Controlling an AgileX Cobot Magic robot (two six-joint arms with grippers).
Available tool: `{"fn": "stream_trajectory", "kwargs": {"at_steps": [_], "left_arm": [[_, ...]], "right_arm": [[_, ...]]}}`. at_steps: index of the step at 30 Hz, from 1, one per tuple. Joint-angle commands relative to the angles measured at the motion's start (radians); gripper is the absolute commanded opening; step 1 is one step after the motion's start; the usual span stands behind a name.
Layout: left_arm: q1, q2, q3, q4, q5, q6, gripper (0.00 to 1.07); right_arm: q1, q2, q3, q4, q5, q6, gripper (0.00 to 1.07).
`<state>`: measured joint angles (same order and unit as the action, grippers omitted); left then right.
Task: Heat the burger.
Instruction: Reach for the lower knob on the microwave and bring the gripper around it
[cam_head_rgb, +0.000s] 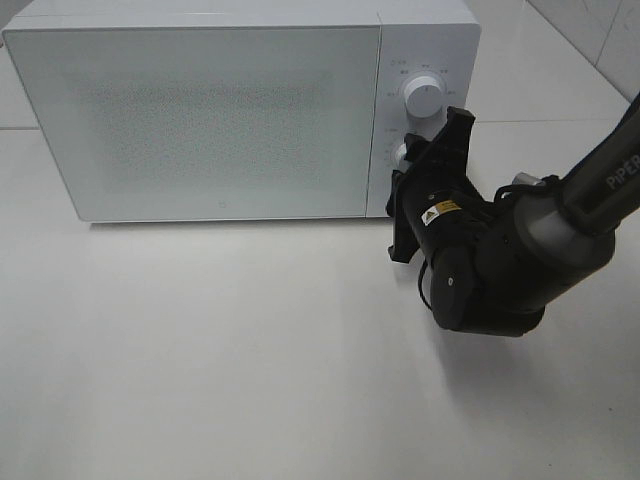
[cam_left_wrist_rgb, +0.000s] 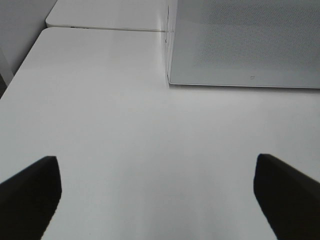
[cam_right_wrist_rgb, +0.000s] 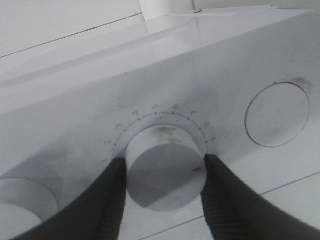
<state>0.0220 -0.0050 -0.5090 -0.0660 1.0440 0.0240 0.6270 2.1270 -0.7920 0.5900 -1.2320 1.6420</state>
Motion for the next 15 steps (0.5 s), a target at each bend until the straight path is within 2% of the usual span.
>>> {"fn": "stream_trajectory", "kwargs": {"at_steps": [1,9,11,14,15], "left_arm": [[0.002,-0.021,0.005,-0.009,-0.007,-0.002,1.0],[0.002,-0.021,0.005,-0.009,-0.007,-0.002,1.0],[0.002,-0.021,0.005,-0.009,-0.007,-0.002,1.0],[0.002,-0.021,0.005,-0.009,-0.007,-0.002,1.0],[0.002,-0.021,0.005,-0.009,-0.007,-0.002,1.0]], "right_arm": [[0.0,-0.006,-0.022,-0.057,-0.157,-0.024,0.04],[0.0,-0.006,-0.022,-0.032,-0.157,-0.049,0.12],[0.0,-0.006,-0.022,-0.018,-0.157,-0.068,0.21],[0.0,-0.006,-0.022,-0.01,-0.155,-0.073,0.25],[0.0,-0.006,-0.021,-0.001,-0.147,-0.081,0.31]]}}
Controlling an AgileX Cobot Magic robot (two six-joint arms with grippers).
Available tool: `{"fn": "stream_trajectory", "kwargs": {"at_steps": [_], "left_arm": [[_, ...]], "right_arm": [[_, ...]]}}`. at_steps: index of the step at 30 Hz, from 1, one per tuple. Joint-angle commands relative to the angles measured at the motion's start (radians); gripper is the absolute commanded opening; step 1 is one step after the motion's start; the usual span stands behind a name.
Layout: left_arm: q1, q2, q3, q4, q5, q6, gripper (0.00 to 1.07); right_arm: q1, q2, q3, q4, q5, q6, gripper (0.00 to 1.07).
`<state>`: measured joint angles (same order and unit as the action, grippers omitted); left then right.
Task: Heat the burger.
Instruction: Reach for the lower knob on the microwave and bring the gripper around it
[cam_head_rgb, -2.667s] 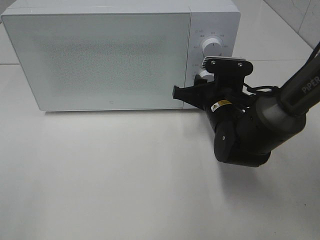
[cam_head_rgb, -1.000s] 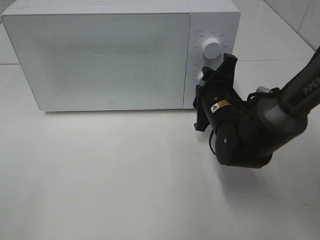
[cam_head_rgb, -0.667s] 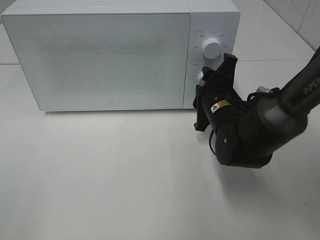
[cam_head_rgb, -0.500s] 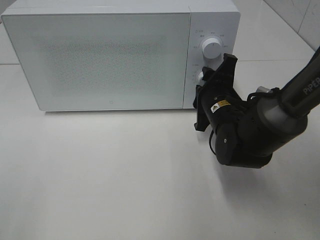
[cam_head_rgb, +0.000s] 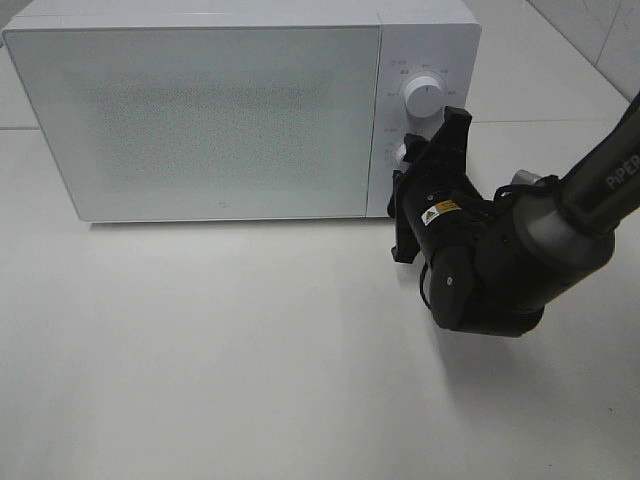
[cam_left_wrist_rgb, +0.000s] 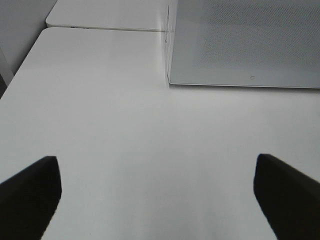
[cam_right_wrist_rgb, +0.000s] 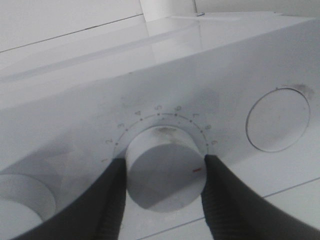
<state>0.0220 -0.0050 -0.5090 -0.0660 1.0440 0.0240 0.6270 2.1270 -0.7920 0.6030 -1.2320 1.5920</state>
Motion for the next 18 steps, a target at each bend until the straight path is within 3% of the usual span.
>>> {"fn": "stream_trajectory", "kwargs": {"at_steps": [1,5,12,18], "left_arm": [[0.002,-0.021,0.005,-0.009,-0.007,-0.002,1.0],[0.002,-0.021,0.005,-0.009,-0.007,-0.002,1.0],[0.002,-0.021,0.005,-0.009,-0.007,-0.002,1.0],[0.002,-0.021,0.005,-0.009,-0.007,-0.002,1.0]], "right_arm": [[0.0,-0.006,-0.021,-0.01,-0.146,-0.04,0.35],[0.0,-0.006,-0.021,0.004,-0.146,-0.064,0.43],[0.0,-0.006,-0.021,0.01,-0.145,-0.088,0.46],[0.0,-0.006,-0.021,0.016,-0.145,-0.101,0.6]]}}
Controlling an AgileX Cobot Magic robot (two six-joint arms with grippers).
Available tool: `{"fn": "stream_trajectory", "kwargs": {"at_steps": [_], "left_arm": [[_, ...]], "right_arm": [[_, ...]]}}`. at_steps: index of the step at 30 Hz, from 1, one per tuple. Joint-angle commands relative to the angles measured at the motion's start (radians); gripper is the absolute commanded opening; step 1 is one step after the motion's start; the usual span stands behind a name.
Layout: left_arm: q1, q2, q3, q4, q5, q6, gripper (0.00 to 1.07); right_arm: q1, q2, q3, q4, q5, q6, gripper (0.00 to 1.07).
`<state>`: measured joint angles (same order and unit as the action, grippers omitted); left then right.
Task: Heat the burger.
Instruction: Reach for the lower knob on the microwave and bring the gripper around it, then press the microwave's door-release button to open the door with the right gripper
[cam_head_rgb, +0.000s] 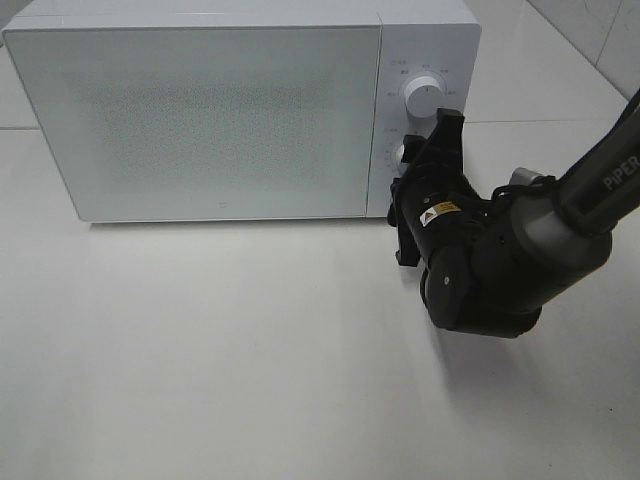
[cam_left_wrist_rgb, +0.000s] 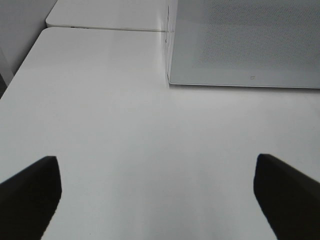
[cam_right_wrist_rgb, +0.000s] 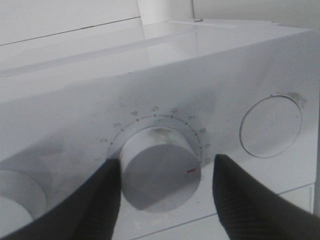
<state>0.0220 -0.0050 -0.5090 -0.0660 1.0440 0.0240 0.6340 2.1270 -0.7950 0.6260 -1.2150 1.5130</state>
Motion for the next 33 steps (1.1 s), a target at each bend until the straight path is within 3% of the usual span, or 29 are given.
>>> {"fn": "stream_trajectory", "kwargs": {"at_steps": [1,6,15,26,33], "left_arm": [[0.002,-0.021,0.005,-0.009,-0.007,-0.002,1.0],[0.002,-0.021,0.005,-0.009,-0.007,-0.002,1.0],[0.002,-0.021,0.005,-0.009,-0.007,-0.002,1.0],[0.002,-0.021,0.005,-0.009,-0.007,-0.002,1.0],[0.002,-0.021,0.005,-0.009,-0.007,-0.002,1.0]], "right_arm": [[-0.007,-0.006,-0.018,-0.007,-0.162,-0.024,0.64],[-0.006,-0.007,-0.009,-0.007,-0.162,-0.029,0.69],[-0.005,-0.044,0.047,-0.024,-0.156,-0.029,0.69],[-0.005,-0.168,0.191,-0.12,-0.101,-0.034,0.69],[-0.005,-0.306,0.305,-0.16,0.026,-0.202,0.69]]}}
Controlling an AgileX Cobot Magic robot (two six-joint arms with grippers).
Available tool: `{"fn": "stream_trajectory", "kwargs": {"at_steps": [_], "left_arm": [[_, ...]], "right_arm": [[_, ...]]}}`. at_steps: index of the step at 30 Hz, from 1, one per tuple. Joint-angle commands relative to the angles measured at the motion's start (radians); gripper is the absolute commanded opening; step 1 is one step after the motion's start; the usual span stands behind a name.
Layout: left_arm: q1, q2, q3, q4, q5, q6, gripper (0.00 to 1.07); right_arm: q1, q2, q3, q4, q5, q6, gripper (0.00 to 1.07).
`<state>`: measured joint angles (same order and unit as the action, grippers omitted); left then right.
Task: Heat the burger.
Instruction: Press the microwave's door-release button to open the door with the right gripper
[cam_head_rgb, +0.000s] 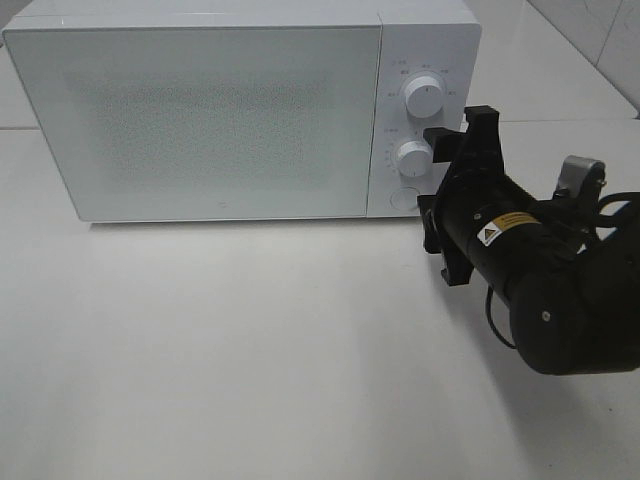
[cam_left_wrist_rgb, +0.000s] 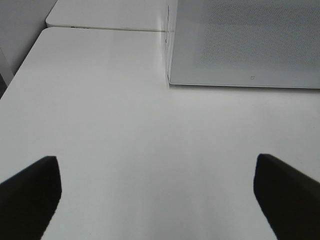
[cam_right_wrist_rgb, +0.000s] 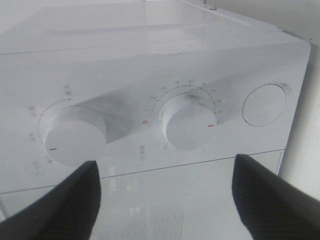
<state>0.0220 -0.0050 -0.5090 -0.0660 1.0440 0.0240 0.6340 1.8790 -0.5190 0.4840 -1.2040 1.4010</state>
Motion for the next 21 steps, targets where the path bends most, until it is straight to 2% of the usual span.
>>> {"fn": "stream_trajectory", "kwargs": {"at_steps": [1,5,6,7,8,10,11,13,14,15,21], "left_arm": [[0.002,-0.021,0.005,-0.009,-0.007,-0.002,1.0],[0.002,-0.021,0.005,-0.009,-0.007,-0.002,1.0],[0.002,-0.021,0.005,-0.009,-0.007,-0.002,1.0],[0.002,-0.021,0.005,-0.009,-0.007,-0.002,1.0],[0.002,-0.021,0.005,-0.009,-0.007,-0.002,1.0],[0.002,-0.021,0.005,-0.009,-0.007,-0.002,1.0],[0.002,-0.021,0.005,-0.009,-0.007,-0.002,1.0],[0.002,-0.021,0.005,-0.009,-0.007,-0.002,1.0],[0.002,-0.021,0.005,-0.009,-0.007,-0.002,1.0],[0.002,-0.021,0.005,-0.009,-0.007,-0.002,1.0],[0.002,-0.021,0.005,-0.009,-0.007,-0.002,1.0]], "right_arm": [[-0.005,-0.058,0.029,-0.018,0.015,-0.09,0.69],[-0.005,-0.187,0.055,-0.022,0.262,-0.353,0.69],[-0.005,-0.187,0.055,-0.022,0.262,-0.353,0.69],[-0.005,-0.246,0.055,-0.034,0.369,-0.499,0.69],[-0.005,-0.246,0.055,-0.034,0.369,-0.499,0.69],[-0.005,-0.319,0.054,-0.039,0.498,-0.686,0.69],[-0.005,-0.319,0.054,-0.039,0.498,-0.686,0.69],[-0.005,-0.379,0.054,-0.039,0.619,-0.89,0.69],[-0.005,-0.379,0.054,-0.039,0.619,-0.89,0.69],[-0.005,-0.415,0.054,-0.039,0.702,-1.004,0.69],[-0.005,-0.509,0.054,-0.04,0.932,-1.293,0.69]]}}
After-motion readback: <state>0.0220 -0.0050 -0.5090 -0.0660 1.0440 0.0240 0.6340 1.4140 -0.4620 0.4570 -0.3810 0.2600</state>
